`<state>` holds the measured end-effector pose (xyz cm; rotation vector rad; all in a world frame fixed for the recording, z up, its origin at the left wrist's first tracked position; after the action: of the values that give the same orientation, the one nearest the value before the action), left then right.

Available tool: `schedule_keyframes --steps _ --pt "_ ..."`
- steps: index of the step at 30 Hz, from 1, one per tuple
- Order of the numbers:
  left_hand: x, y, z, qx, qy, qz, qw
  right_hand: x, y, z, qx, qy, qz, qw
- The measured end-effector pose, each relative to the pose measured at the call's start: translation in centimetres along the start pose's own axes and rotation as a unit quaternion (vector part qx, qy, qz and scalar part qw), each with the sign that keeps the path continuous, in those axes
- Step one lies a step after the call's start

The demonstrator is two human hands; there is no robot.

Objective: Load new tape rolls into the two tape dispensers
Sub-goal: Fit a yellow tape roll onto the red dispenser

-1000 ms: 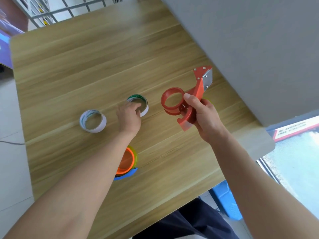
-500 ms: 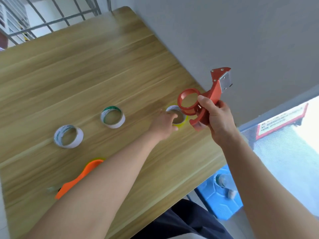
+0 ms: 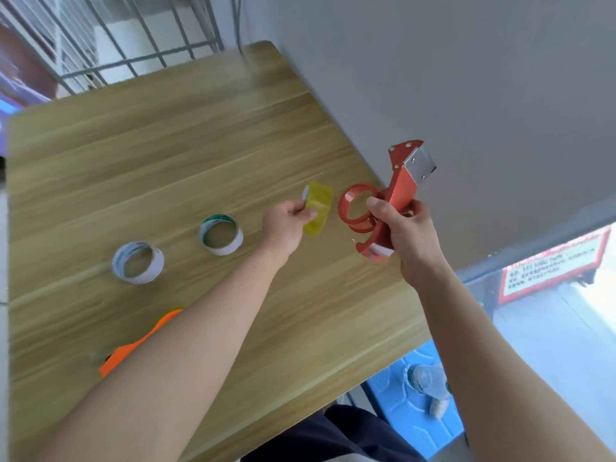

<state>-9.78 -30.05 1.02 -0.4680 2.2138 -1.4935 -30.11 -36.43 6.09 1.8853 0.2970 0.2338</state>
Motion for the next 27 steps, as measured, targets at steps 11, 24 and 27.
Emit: schedule_keyframes --steps 11,24,27 --pt "-11.0 -4.4 -4.8 -0.014 -0.113 -0.212 0.971 11.4 4.0 -0.7 -0.034 0.118 -0.049 0.991" --pt "-23.1 -5.9 -13.4 -0.013 -0.211 -0.255 0.944 26.9 5.2 -8.1 -0.052 0.335 -0.120 0.933" --pt "-24.1 -6.3 -14.6 -0.007 -0.171 -0.209 0.963 28.4 5.2 -9.5 -0.039 0.346 -0.122 0.929"
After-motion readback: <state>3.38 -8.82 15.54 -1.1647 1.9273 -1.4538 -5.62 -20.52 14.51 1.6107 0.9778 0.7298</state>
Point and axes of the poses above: each hand's wrist, its own z-axis towards the middle knuckle, its own x-axis out of the palm, y = z × x, the point moved 8 cm from there along z, towards the middle knuckle, and after that the axes turned 3 degrees about y, right-handed, at the moved point
